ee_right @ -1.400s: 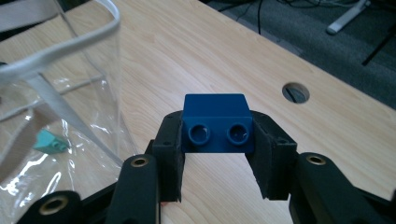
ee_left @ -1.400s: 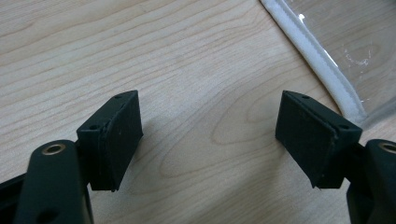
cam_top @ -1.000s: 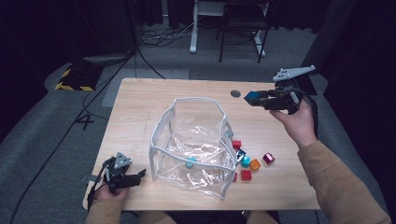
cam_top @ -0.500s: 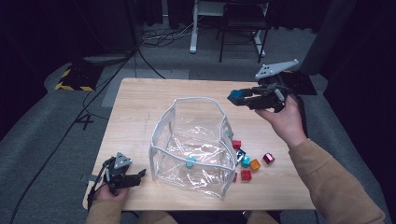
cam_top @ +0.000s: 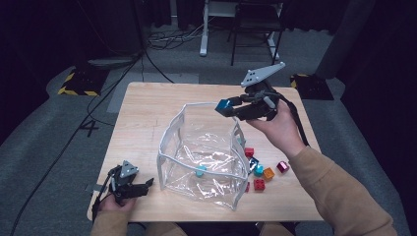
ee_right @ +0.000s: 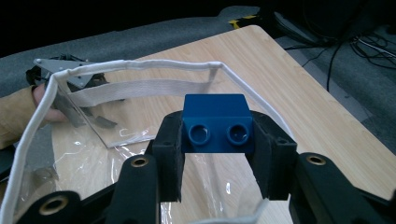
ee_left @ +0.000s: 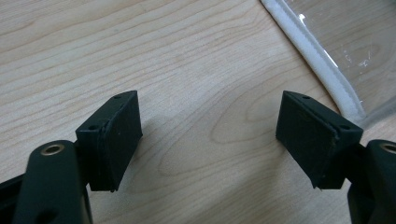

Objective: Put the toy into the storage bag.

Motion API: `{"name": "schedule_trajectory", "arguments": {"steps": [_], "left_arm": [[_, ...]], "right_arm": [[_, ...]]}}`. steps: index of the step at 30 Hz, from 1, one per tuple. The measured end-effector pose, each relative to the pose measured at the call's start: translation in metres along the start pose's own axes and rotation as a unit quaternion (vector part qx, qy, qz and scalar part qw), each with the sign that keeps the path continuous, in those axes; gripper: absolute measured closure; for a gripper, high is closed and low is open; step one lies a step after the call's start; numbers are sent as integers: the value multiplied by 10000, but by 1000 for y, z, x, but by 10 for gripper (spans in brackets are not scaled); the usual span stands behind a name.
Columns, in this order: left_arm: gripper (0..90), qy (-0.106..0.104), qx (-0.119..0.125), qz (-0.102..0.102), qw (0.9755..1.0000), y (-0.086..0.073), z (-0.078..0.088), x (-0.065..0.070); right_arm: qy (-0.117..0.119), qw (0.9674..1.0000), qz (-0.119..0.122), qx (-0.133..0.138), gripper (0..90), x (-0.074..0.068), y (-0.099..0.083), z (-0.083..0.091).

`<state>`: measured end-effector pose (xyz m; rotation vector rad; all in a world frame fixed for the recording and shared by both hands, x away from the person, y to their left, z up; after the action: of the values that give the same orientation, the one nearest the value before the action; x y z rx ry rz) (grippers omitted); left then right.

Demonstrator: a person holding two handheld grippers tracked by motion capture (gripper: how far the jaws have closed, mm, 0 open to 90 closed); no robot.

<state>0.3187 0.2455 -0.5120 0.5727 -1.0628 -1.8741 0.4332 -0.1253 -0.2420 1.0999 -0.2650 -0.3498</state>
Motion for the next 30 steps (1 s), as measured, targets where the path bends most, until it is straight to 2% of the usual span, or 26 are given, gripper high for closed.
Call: {"name": "schedule_trajectory", "arguments": {"steps": [8,17,30], "left_arm": [[228,-1,-1,0,10000,0,0,0],[227,-2,-3,-4,10000,0,0,0],[228,0,0,-1,10000,0,0,0]], "right_arm": [[200,9996,51,-168,588,-14,0,-23],[484,9979,18,-435,588,-26,-8,-49],[740,9917,-19,-1051,588,-42,-28,-81]]}}
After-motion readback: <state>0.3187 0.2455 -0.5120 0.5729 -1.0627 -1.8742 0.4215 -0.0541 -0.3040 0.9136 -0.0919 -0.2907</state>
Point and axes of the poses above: each handheld gripper's, and its own axes: z roughly backward along the jaws, y roughly out of its top, x roughly to its right, the point moved 1 cm from there along -z, roughly forward along the jaws, and after that the axes turned 14 degrees about x, right-handed, at the moved point
